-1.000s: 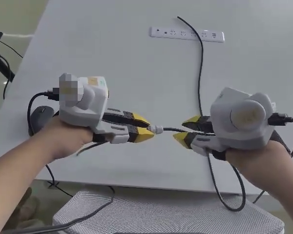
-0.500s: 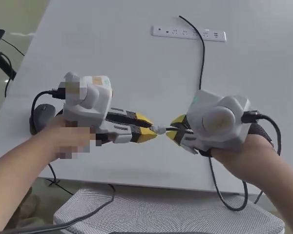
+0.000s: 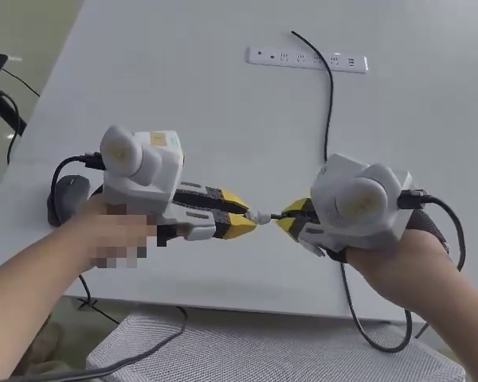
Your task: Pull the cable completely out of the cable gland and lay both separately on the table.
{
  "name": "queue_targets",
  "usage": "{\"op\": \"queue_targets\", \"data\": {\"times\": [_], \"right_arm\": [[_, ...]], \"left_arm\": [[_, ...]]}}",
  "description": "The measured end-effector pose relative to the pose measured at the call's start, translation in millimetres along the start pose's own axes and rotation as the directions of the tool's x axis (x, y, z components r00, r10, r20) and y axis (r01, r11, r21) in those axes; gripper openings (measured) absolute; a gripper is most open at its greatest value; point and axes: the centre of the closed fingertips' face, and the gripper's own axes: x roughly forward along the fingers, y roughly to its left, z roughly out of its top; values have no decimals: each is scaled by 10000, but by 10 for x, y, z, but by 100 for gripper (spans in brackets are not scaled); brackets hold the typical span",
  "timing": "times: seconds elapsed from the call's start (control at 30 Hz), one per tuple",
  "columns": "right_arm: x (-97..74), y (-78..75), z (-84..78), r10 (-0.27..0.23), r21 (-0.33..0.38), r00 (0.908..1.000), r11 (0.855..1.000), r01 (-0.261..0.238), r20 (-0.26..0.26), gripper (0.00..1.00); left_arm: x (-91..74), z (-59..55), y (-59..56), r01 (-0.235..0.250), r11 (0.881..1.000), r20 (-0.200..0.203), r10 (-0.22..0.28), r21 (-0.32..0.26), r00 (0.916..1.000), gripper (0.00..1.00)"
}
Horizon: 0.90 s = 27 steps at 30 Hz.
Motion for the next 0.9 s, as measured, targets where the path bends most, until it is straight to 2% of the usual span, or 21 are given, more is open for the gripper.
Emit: {"op": "queue_targets", "data": {"times": [0.23, 0.33, 0.4, 0.6, 0.9], "right_arm": [[-17, -49, -83, 16, 787, 10000, 9969, -15, -6, 0], [-25, -76, -116, 30, 1475, 10000, 9891, -29, -3, 0], [-31, -85, -117, 32, 1681, 10000, 9858, -46, 83, 0], [-22, -136, -219, -86, 2173, 9999, 9761, 109, -114, 0], [-31, -250, -464, -204, 3276, 9982, 9441, 376, -559, 0]], "left_arm": [[1, 6, -10, -17, 10000, -25, 18, 98, 10000, 14], [-7, 10, -11, -36, 9999, 6, 36, 164, 10000, 14], [-9, 15, -14, -18, 9999, 48, 18, 142, 10000, 14], [-15, 18, -6, -47, 9998, 10, 47, 203, 10000, 14], [-30, 3, 2, -82, 9999, 29, 82, 126, 10000, 14]]}}
